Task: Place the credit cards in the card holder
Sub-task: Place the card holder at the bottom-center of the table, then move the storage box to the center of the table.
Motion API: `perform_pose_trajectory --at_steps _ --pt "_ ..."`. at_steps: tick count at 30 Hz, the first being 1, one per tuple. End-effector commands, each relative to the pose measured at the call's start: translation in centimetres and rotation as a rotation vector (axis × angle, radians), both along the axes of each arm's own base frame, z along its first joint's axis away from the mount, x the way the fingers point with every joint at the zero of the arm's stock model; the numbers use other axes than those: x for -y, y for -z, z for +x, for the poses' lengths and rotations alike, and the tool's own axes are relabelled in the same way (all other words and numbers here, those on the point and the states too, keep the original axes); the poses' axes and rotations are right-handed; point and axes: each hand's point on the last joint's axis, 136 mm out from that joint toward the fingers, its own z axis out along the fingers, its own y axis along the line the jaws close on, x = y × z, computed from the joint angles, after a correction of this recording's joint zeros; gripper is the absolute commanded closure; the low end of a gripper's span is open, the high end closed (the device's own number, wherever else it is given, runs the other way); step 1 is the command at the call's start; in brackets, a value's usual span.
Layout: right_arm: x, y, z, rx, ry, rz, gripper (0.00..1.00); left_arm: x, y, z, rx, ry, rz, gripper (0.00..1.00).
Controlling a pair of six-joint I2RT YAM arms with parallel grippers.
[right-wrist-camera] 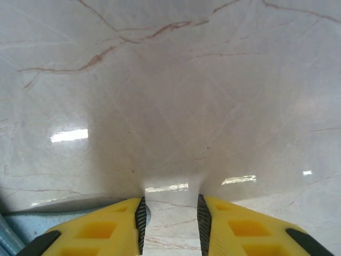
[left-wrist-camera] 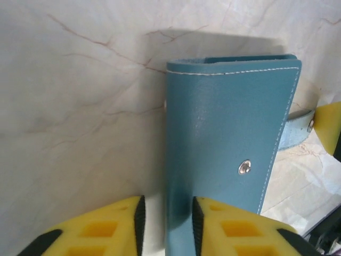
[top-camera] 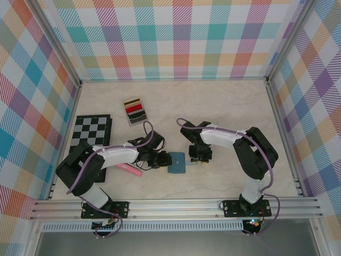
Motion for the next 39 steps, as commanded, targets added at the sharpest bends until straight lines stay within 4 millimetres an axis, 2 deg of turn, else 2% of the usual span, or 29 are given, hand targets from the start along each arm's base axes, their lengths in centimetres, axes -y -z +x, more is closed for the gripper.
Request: perform_pose_trajectory --at_steps 1,3,5,9,12,15,18,20,23,27,30,36,39 --pt "0.6 -1.2 0.1 0.036 -0.056 -0.021 0.62 -1.1 -4.2 1.5 0.114 -0.02 0.03 0.59" --pt "-0.7 -3.1 0.9 0.114 -0.074 0.076 0.58 -2.0 -6.6 2.7 0.166 -0.05 0.023 0.51" --pt "-1.4 -5.4 1.7 0.198 -0.077 0.149 0.55 -3.6 -8.5 4.1 0.205 -0.084 0.035 0.47" --pt "-2.0 -9.5 2.9 0.327 -0.078 0.245 0.45 -8.1 -11.8 8.3 0.25 -0.209 0.024 0.28" --pt "-2.0 -11.3 3.3 0.384 -0.07 0.292 0.33 -11.8 -13.0 11.9 0.263 -0.308 0.026 0.17" --pt "-2.1 -12.1 3.5 0.423 -0.059 0.338 0.21 -15.4 -13.3 15.9 0.254 -0.407 0.024 0.11" --pt "-2.1 -12.3 3.8 0.434 -0.038 0.352 0.11 -17.8 -13.0 20.0 0.226 -0.483 -0.03 0.07" --pt "-2.1 -12.1 3.9 0.434 -0.032 0.359 0.08 -19.1 -12.6 22.6 0.212 -0.515 -0.049 0.01" --pt "-2.2 -11.7 4.1 0.426 -0.016 0.364 0.06 -20.7 -11.6 26.0 0.199 -0.56 -0.054 0.0" --pt "-2.3 -11.0 4.5 0.411 -0.008 0.358 0.06 -21.9 -10.0 29.2 0.174 -0.593 -0.046 0.0" --pt "-2.2 -10.4 4.9 0.396 -0.006 0.348 0.05 -22.0 -8.7 30.9 0.153 -0.605 -0.058 0.0" --pt "-1.7 -9.8 5.7 0.383 0.012 0.346 0.05 -20.9 -7.0 32.9 0.132 -0.593 -0.149 0.0" --pt "-1.3 -9.5 5.9 0.378 0.028 0.353 0.05 -19.8 -6.4 32.9 0.122 -0.567 -0.176 0.0"
